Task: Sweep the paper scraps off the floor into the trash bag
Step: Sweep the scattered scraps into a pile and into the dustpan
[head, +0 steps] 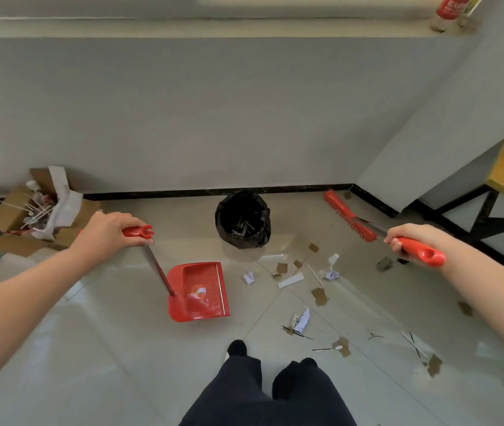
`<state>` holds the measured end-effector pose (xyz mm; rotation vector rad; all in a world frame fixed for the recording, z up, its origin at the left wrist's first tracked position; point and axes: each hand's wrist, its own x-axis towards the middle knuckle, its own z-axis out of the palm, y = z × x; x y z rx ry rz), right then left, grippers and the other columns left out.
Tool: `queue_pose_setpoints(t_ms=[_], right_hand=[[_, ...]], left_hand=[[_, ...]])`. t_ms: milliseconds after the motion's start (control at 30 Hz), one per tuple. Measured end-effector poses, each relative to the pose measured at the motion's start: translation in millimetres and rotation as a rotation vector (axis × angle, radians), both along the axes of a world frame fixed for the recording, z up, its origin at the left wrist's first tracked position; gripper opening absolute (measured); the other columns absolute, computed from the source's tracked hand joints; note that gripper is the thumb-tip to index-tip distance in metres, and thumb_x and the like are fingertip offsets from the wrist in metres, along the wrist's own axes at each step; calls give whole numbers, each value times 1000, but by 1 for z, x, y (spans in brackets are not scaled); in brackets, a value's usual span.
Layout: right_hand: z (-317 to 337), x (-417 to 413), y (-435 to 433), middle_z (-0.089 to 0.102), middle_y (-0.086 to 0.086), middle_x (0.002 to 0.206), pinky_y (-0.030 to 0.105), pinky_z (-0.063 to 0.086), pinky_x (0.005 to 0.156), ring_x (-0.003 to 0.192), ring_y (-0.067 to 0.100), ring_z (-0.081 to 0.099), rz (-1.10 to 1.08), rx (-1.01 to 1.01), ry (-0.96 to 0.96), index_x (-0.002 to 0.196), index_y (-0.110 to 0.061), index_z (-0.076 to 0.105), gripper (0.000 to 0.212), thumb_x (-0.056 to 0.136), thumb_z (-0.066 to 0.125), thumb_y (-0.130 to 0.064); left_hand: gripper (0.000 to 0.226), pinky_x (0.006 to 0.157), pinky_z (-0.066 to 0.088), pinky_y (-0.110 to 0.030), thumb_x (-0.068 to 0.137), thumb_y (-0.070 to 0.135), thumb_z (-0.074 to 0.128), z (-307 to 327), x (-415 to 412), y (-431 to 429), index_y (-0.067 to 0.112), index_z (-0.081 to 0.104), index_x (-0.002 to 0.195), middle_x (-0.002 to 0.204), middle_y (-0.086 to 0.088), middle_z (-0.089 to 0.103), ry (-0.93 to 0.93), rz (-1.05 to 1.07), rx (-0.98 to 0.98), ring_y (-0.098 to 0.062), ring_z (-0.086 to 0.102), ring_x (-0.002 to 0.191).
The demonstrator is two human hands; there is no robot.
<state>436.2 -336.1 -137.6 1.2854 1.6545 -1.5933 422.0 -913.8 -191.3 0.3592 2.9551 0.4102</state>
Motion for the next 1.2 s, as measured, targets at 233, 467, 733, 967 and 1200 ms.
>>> queue_pose_setpoints(t_ms=[233,467,733,967,1200], right_hand=[[-40,1,-17,46,8,63,18,41,33,39,12,47,-32,-34,-93,90,-6,47,15,83,57,4],[-60,22,-33,48,10,68,15,42,34,43,11,47,-82,-106,-77,88,-5,48,15,85,56,7],[-67,48,-36,46,11,68,16,40,31,36,11,47,-230,-161,-92,87,-8,43,19,88,49,10],[-47,89,-20,48,14,60,18,41,34,35,17,44,-100,84,-151,83,0,51,15,76,56,12],[-59,152,5,48,13,60,20,41,35,37,19,44,-33,201,-106,104,9,61,28,76,57,15]], left_hand=[[30,61,43,-38,70,46,81,-70,-3,-19,23,77,88,72,1,67,-20,110,-59,-26,64,78],[32,67,36,-38,78,48,73,-94,-14,-24,22,75,96,80,-5,67,-63,155,-148,-31,57,83],[35,83,40,-42,91,50,54,-100,-35,-37,23,64,111,98,-8,59,-272,197,-330,-33,56,102],[54,95,42,-45,83,40,68,-88,-48,-5,15,56,129,119,-15,54,-273,118,-373,-36,51,115],[50,104,37,-42,87,26,57,-75,-38,155,12,51,134,127,-12,54,-211,-47,-201,-32,49,120]])
